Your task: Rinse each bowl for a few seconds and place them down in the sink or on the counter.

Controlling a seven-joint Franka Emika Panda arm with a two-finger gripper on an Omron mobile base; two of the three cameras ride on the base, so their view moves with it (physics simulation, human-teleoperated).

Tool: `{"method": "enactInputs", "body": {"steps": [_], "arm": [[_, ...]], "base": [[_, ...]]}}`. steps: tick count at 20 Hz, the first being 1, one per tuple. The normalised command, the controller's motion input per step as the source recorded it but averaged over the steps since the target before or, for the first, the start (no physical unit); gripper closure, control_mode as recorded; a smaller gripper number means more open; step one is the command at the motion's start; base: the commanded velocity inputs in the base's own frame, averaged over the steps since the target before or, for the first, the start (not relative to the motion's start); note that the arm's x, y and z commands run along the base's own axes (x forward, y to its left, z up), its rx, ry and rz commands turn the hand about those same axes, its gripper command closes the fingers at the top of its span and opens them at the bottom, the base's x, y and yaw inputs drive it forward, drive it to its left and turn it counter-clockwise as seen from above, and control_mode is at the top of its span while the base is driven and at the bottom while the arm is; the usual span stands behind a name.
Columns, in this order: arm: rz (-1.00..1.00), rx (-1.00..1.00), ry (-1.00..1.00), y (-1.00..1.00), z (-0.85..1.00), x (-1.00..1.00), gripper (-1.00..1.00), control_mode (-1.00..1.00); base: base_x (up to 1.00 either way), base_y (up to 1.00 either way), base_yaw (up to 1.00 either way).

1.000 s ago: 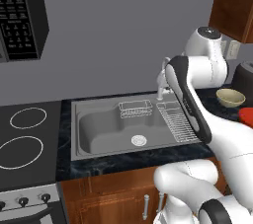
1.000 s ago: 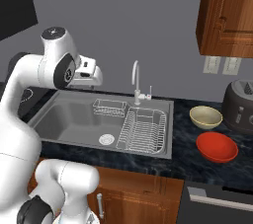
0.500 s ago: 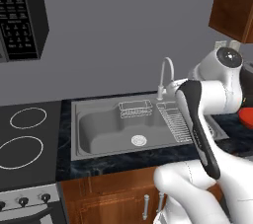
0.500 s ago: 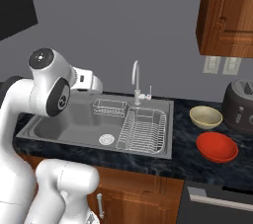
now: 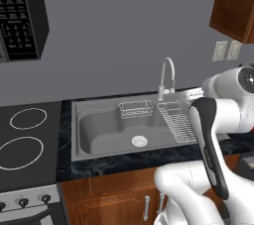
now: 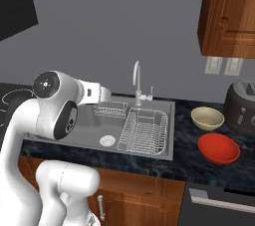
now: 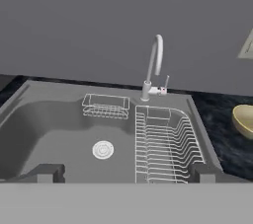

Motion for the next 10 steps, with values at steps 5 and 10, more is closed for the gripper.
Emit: {"method": "enactInputs", "body": {"steps": [5, 10], "arm": [[0.06, 0.00, -0.14, -0.24, 0.00, 0.00, -1.00, -1.00], [0.09, 0.00, -0.13, -0.30, 0.00, 0.00, -1.00, -1.00]], "base": [[0.00, 0.00, 0.00], [0.00, 0.00, 0.00]]}}
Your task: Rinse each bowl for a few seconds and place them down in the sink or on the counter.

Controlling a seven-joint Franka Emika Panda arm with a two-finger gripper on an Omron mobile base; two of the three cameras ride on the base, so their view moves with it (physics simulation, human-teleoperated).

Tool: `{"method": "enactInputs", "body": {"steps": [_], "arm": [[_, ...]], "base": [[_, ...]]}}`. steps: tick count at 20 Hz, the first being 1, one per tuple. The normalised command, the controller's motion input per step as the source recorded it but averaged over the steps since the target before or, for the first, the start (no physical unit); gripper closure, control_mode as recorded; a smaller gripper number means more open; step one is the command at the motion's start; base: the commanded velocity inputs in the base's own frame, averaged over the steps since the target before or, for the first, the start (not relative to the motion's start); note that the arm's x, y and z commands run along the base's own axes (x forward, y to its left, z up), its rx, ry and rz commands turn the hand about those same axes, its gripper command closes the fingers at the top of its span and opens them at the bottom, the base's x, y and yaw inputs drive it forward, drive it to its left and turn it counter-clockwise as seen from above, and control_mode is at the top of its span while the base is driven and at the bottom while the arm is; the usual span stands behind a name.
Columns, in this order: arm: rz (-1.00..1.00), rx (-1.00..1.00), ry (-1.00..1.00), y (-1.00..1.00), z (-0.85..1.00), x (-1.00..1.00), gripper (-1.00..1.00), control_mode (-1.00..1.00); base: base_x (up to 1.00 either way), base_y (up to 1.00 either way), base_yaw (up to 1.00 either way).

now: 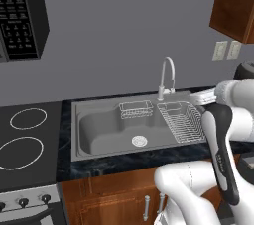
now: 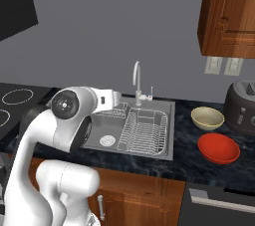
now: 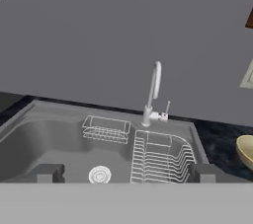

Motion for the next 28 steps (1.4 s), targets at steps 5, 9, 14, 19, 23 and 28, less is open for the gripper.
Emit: {"method": "enactInputs", "body": {"steps": [5, 9, 14, 19, 23, 28], "arm": [[0.09, 0.00, -0.15, -0.30, 0.00, 0.00, -1.00, -1.00], [0.09, 0.00, -0.14, -0.31, -0.02, 0.04, -1.00, -1.00], [0.09, 0.00, -0.13, -0.34, -0.04, 0.12, -1.00, -1.00], [0.11, 0.01, -0.11, -0.34, -0.13, 0.23, -1.00, -1.00], [0.12, 0.02, -0.05, -0.23, -0.23, 0.41, -1.00, -1.00], [0.11, 0.04, 0.00, -0.11, -0.21, 0.59, -1.00, -1.00]], "base": [[0.00, 0.00, 0.00], [0.00, 0.00, 0.00], [0.00, 0.00, 0.00], [0.00, 0.00, 0.00], [0.00, 0.00, 0.00], [0.00, 0.00, 0.00]]}}
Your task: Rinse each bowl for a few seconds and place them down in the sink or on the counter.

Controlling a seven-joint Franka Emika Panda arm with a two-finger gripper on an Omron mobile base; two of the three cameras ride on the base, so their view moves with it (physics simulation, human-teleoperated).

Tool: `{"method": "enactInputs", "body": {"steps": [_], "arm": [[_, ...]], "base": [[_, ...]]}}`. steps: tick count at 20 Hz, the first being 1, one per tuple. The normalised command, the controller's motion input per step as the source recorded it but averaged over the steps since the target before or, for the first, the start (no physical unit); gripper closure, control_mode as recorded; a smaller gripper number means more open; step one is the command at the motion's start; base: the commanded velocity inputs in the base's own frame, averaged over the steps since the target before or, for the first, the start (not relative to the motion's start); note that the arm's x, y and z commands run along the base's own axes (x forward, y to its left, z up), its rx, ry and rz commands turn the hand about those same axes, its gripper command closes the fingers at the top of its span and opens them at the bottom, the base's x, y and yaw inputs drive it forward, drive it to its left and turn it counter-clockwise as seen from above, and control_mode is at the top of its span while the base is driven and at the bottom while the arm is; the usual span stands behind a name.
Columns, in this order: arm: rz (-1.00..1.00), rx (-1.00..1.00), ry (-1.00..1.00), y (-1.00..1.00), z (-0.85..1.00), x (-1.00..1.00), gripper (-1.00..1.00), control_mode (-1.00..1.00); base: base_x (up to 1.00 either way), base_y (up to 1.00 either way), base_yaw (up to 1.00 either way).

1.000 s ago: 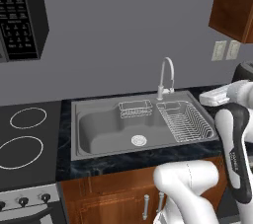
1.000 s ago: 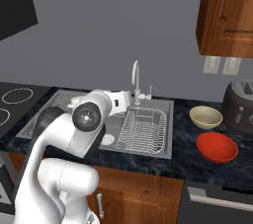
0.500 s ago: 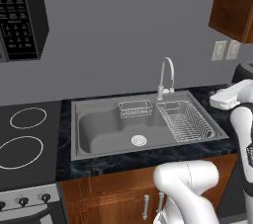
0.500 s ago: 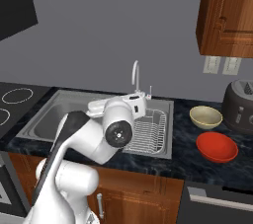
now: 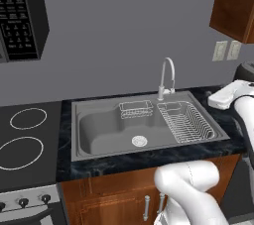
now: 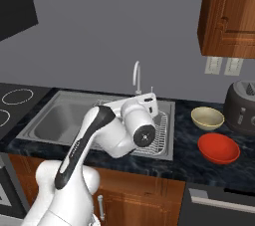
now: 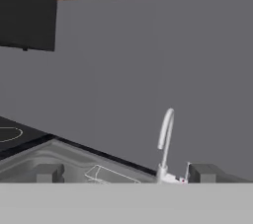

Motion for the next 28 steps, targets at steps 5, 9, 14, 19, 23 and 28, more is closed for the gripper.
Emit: {"method": "enactInputs", "body": {"steps": [5, 9, 14, 19, 23, 28], "arm": [[0.10, 0.04, 0.00, -0.08, -0.21, 0.65, -1.00, -1.00], [0.08, 0.03, 0.00, -0.10, -0.23, 0.64, -1.00, -1.00], [0.07, 0.02, 0.00, -0.16, -0.24, 0.55, -1.00, -1.00], [0.05, 0.00, 0.00, -0.11, -0.23, 0.52, -1.00, -1.00], [0.04, 0.00, 0.00, -0.12, -0.21, 0.54, -1.00, -1.00], [0.02, 0.00, -0.01, -0.04, -0.20, 0.52, -1.00, -1.00]], "base": [[0.00, 0.00, 0.00], [0.00, 0.00, 0.00], [0.00, 0.00, 0.00], [0.00, 0.00, 0.00], [0.00, 0.00, 0.00], [0.00, 0.00, 0.00]]}}
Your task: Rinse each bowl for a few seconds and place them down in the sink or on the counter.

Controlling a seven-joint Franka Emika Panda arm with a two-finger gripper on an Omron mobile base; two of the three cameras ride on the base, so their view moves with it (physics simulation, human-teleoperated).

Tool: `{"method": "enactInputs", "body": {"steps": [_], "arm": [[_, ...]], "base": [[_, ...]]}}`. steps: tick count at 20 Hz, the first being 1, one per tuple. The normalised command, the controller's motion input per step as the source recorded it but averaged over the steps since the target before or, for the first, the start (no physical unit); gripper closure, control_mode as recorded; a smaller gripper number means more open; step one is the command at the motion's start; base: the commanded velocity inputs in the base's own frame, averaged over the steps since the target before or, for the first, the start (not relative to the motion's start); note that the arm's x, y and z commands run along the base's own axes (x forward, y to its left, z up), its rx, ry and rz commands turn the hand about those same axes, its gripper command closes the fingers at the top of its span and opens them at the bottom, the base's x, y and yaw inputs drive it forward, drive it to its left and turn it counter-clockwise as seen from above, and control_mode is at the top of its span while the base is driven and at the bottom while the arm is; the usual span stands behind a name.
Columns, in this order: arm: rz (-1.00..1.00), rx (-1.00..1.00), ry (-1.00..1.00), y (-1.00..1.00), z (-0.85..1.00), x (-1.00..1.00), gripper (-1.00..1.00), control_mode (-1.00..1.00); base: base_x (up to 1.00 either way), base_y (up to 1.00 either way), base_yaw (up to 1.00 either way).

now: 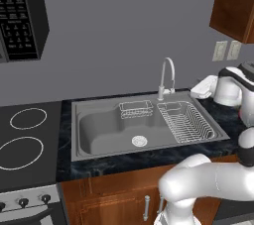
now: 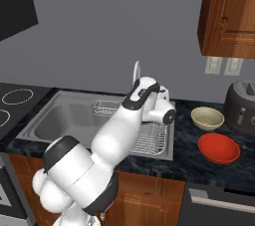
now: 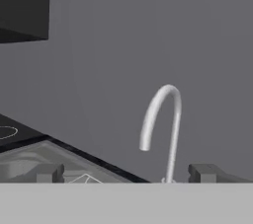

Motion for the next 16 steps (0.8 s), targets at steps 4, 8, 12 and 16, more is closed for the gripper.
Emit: {"method": "enactInputs", "body": {"steps": [4, 8, 12, 16], "arm": [[0.01, 0.00, -0.01, -0.04, -0.24, 0.49, -1.00, -1.00], [0.00, 0.00, -0.01, -0.05, -0.28, 0.48, -1.00, -1.00], [0.00, 0.00, 0.00, -0.05, -0.29, 0.49, -1.00, -1.00], [0.00, 0.00, 0.00, -0.13, -0.25, 0.52, -1.00, -1.00]], "base": [[0.00, 0.00, 0.00], [0.00, 0.00, 0.00], [0.00, 0.00, 0.00], [0.00, 0.00, 0.00]]}}
